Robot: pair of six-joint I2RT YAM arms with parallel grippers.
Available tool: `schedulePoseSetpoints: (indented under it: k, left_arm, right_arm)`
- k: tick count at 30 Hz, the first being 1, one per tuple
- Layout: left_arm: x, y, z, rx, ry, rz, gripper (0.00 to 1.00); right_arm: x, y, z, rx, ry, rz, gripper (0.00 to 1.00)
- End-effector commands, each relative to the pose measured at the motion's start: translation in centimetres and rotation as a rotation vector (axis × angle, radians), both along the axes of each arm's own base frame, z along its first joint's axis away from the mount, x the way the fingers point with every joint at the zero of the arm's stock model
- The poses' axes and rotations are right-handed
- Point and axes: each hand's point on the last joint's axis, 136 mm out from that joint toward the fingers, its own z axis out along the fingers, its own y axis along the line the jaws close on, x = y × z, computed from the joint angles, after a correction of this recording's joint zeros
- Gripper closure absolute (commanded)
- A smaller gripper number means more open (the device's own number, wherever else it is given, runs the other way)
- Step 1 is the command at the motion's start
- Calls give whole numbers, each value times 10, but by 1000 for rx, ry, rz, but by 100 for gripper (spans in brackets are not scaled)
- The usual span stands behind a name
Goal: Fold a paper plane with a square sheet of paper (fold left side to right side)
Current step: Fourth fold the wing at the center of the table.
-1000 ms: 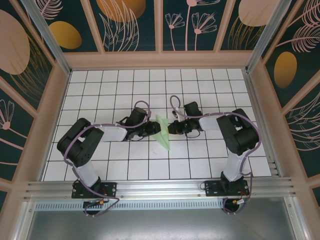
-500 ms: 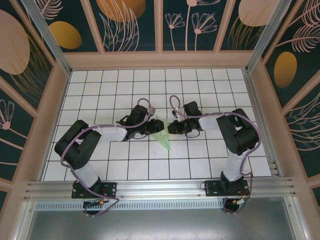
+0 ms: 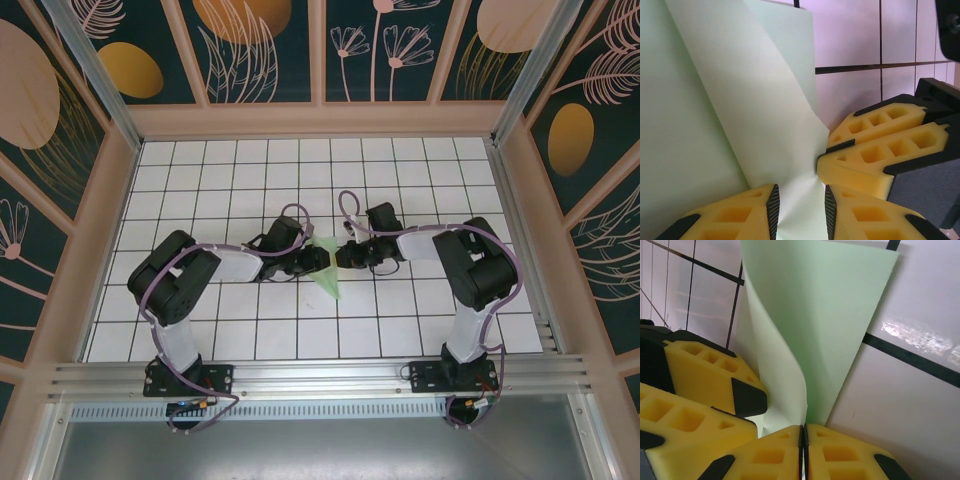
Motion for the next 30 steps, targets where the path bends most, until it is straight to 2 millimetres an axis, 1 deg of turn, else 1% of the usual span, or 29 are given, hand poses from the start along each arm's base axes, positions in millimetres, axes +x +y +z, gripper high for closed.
schedulePoseSetpoints:
  k: [1,7,11,15,18,20,22,24,27,29,30]
  left_arm:
    - [3,1,-14,27,13,18,66]
    - [-2,8,-30,63,42,35,66]
    - [-5,16,-41,101,62,49,66]
    - [-9,20,-49,117,79,57,67]
    - [-9,22,-51,125,80,64,67]
    - [-9,22,-50,125,79,63,67]
    - [-8,22,-49,126,78,64,67]
    - [-7,22,-49,130,76,64,67]
    - [-7,23,-48,138,74,66,68]
    - [-7,23,-48,140,73,68,67]
    - [-7,23,-48,140,73,67,67]
  right_arm:
    - [-4,-8,-20,-79,26,-11,86]
    - [4,-2,-4,-44,-5,-11,84]
    - [14,0,18,-26,-53,-22,79]
    - [23,-8,41,-38,-100,-61,74]
    - [24,-19,52,-56,-117,-93,70]
    - [18,-22,61,-48,-126,-93,70]
    - [8,-22,69,-20,-119,-87,70]
    - [-9,-18,78,25,-103,-68,73]
    - [-36,-10,85,78,-91,-51,75]
    - [-50,-5,89,125,-78,-51,76]
    - [-59,1,89,136,-74,-36,76]
